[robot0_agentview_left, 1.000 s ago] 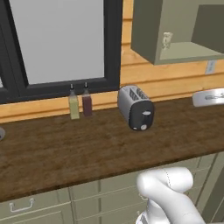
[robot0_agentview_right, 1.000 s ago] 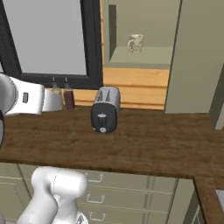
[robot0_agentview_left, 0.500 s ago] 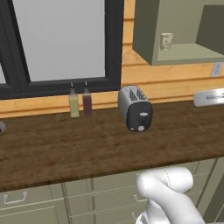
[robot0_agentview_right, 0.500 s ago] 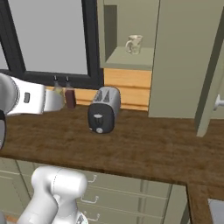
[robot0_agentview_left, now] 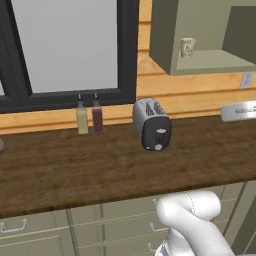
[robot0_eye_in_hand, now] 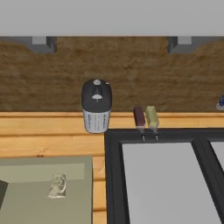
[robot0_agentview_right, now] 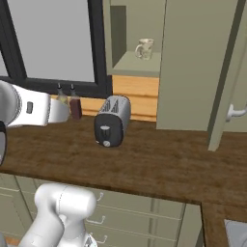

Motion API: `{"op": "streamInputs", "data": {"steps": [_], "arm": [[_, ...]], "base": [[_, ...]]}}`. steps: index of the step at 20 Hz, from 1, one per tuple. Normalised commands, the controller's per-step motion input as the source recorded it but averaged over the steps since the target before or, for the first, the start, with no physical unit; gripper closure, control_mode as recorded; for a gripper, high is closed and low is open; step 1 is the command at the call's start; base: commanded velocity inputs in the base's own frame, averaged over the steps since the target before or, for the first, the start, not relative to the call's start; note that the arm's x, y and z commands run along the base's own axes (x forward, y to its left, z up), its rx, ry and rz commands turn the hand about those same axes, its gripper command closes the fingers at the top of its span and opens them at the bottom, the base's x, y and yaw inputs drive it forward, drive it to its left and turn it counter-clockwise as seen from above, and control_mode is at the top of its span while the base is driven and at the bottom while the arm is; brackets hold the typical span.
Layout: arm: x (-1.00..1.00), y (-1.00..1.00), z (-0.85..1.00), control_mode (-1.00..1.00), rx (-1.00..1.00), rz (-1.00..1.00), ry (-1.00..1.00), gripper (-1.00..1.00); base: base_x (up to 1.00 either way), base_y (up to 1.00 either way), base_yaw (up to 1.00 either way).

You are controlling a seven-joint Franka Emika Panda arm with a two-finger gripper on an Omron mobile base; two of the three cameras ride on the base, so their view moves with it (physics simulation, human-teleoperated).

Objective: Gather all objects into one cabinet and sort the glasses and bowls to opposite sides.

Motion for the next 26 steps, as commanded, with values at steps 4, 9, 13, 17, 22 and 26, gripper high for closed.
{"op": "streamInputs", "data": {"steps": [4, 9, 13, 17, 22, 26], "arm": [[0.00, 0.00, 0.00, 1.00, 0.00, 0.00, 0.00, -1.00], [0.00, 0.00, 0.00, 1.00, 0.00, 0.00, 0.00, -1.00], [0.00, 0.00, 0.00, 1.00, 0.00, 0.00, 0.00, -1.00], [0.00, 0.00, 0.00, 1.00, 0.00, 0.00, 0.00, -1.00], [0.00, 0.00, 0.00, 1.00, 0.00, 0.00, 0.00, -1.00], [0.00, 0.00, 0.00, 1.00, 0.00, 0.00, 0.00, -1.00]], "base": [[0.22, -0.36, 0.00], [0.19, -0.13, 0.00], [0.29, -0.27, 0.00], [0.23, -0.05, 0.00], [0.29, -0.14, 0.01], [0.22, -0.02, 0.00]]}}
